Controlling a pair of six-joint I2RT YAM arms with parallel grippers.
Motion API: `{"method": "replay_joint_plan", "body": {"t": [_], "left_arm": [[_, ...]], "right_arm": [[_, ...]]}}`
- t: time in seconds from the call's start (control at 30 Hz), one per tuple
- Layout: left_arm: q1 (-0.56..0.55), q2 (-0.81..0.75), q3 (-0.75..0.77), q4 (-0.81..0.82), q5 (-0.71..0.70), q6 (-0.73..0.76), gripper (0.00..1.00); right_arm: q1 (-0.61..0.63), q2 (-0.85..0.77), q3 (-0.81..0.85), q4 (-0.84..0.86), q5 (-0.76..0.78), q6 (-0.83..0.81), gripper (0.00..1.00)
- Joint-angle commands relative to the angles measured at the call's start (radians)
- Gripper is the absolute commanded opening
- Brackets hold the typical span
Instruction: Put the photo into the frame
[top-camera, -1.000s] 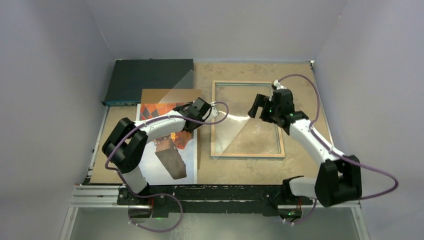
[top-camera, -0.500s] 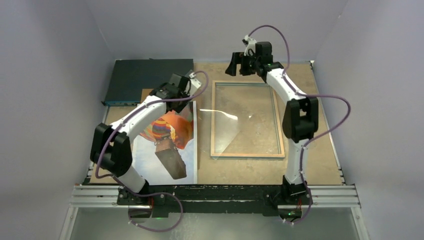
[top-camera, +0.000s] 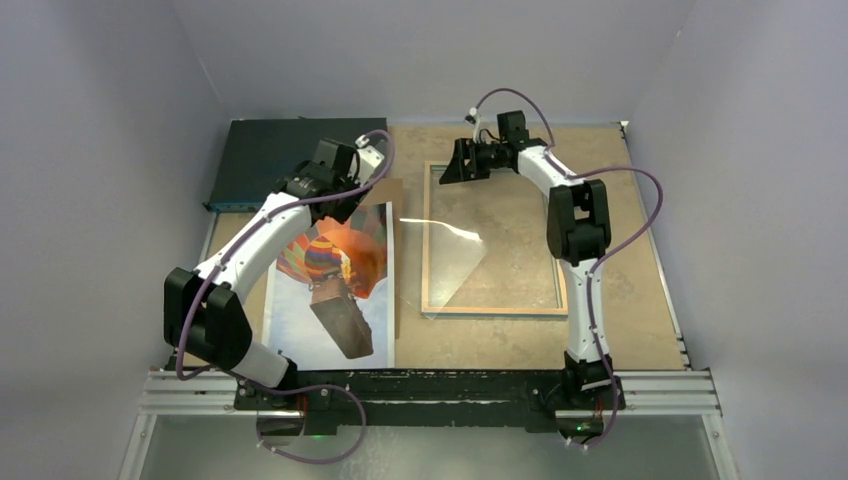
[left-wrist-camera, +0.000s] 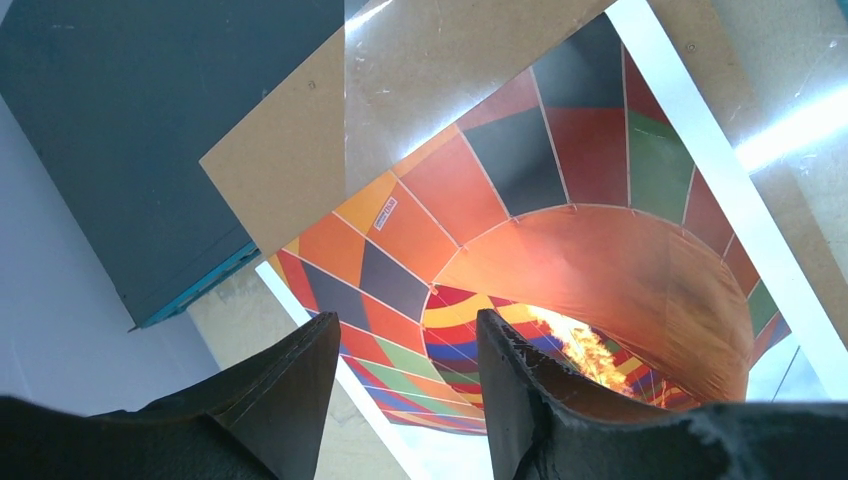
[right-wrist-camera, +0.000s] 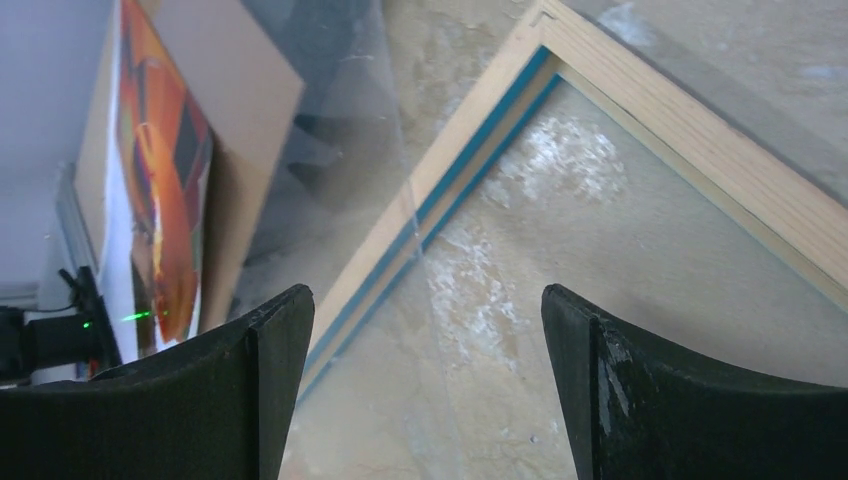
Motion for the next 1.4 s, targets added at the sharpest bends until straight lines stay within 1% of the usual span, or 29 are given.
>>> {"method": "replay_joint_plan", "body": {"t": [0.0, 0.1, 0.23, 0.47, 0.57, 0.67, 0.77, 0.9, 1.0, 1.1, 1.17, 1.23, 1.33, 1.37], "left_arm": [[0.008, -0.037, 0.012, -0.004, -0.031, 0.004, 0.50], [0.008, -0.043, 0.005, -0.002, -0.032, 0.002, 0.49], [0.008, -0.045, -0.004, -0.003, -0.041, 0.006, 0.48], [0.008, -0.051, -0.004, -0.005, -0.044, 0.004, 0.47], [0.007, -0.054, -0.004, -0.007, -0.045, 0.006, 0.46], [0.008, -0.055, -0.005, -0.007, -0.054, 0.010, 0.45], [0.007, -0.054, -0.015, -0.004, -0.058, 0.011, 0.44], [0.008, -0.051, -0.026, 0.001, -0.064, 0.011, 0.43], [0.009, -0.052, -0.028, 0.002, -0.067, 0.011, 0.42], [0.008, -0.053, -0.030, 0.002, -0.074, 0.016, 0.41], [0.008, -0.053, -0.033, 0.003, -0.080, 0.018, 0.41], [0.008, -0.054, -0.038, 0.007, -0.083, 0.021, 0.41], [0.008, -0.058, -0.043, 0.009, -0.088, 0.024, 0.40], [0.008, -0.060, -0.043, 0.009, -0.089, 0.024, 0.40]], "right_arm": [[-0.008, -0.032, -0.033, 0.125, -0.173, 0.042, 0.86], [-0.008, -0.007, -0.034, 0.175, -0.222, 0.074, 0.86], [-0.008, 0.044, 0.011, 0.178, -0.262, 0.077, 0.86], [-0.008, 0.086, 0.015, 0.215, -0.286, 0.088, 0.87], [-0.008, 0.108, 0.026, 0.221, -0.302, 0.091, 0.83], [-0.006, 0.103, -0.005, 0.285, -0.354, 0.123, 0.74], [-0.005, 0.083, -0.069, 0.408, -0.439, 0.189, 0.64], [-0.005, 0.074, -0.085, 0.429, -0.473, 0.196, 0.49], [-0.004, 0.067, -0.096, 0.428, -0.480, 0.195, 0.47], [-0.006, 0.058, -0.115, 0.433, -0.487, 0.198, 0.40], [-0.005, 0.041, -0.138, 0.462, -0.490, 0.216, 0.32], [-0.005, 0.024, -0.169, 0.523, -0.494, 0.263, 0.21], [-0.005, -0.005, -0.203, 0.575, -0.496, 0.328, 0.00], [-0.008, -0.021, -0.213, 0.574, -0.480, 0.341, 0.00]]}}
